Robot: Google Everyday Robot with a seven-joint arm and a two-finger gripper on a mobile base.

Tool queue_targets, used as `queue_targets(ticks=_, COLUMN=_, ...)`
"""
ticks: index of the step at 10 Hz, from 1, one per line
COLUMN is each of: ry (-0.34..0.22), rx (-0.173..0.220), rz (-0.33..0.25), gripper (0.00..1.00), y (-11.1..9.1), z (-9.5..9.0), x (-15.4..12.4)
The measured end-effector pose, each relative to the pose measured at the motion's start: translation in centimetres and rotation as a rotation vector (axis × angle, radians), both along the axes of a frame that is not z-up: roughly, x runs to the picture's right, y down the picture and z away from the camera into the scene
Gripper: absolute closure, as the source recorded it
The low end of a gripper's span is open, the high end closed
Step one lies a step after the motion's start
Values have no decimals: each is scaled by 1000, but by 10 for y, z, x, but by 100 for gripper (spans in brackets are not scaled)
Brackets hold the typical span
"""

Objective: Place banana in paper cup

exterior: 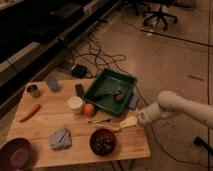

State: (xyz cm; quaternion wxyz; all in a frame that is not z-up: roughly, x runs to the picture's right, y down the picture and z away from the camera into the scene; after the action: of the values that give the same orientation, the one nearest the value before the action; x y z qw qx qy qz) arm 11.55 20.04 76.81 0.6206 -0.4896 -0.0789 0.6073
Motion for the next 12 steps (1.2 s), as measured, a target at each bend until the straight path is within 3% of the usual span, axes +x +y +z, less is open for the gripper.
queue_targets(ticks=6, ry=-61, rx=-17, rz=-43, gripper=20, y=4, z=10, x=-24)
queue_targets(ticks=12, ry=-85, rx=-33, rz=-71, gripper=20, y=7, z=23, x=-41)
